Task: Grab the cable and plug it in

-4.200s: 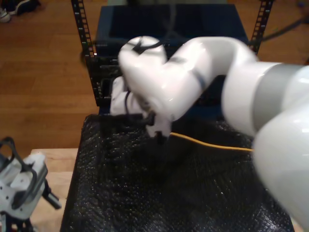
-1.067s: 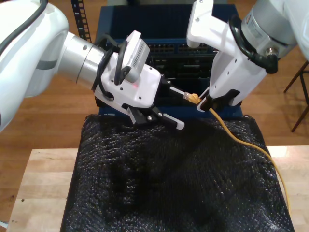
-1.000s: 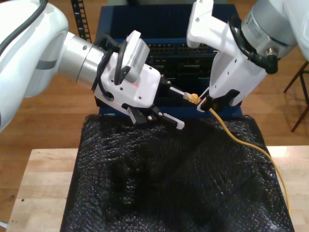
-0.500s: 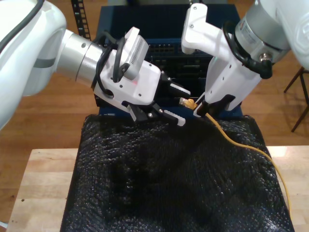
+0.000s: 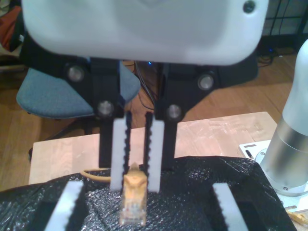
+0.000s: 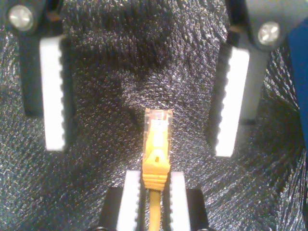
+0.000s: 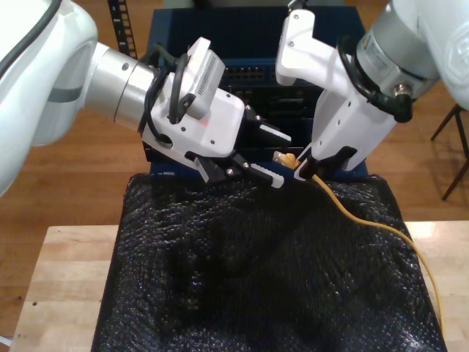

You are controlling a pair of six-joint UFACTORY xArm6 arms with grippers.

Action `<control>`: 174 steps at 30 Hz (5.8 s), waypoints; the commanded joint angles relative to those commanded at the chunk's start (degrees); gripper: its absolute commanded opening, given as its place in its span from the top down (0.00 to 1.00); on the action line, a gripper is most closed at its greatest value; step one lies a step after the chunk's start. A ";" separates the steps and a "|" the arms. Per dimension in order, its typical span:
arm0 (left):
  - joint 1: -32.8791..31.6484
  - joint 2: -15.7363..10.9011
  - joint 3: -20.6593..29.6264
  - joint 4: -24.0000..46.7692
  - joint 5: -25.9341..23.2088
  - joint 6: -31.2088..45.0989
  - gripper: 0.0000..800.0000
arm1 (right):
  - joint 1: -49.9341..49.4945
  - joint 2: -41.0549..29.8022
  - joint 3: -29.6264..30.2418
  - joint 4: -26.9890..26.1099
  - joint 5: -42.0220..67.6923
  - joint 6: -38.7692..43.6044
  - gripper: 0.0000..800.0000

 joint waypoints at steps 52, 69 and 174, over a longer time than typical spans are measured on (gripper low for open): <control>1.41 -0.26 0.35 -1.14 0.00 -0.09 0.60 | -0.09 0.00 0.00 0.00 0.00 0.09 0.99; 1.41 -0.26 0.88 -1.14 0.09 0.00 0.71 | -0.09 0.00 0.00 0.00 -0.09 0.09 0.99; 5.36 7.38 -0.79 -10.29 16.44 -11.16 0.99 | -15.91 -5.98 -5.89 15.56 5.71 -40.53 0.00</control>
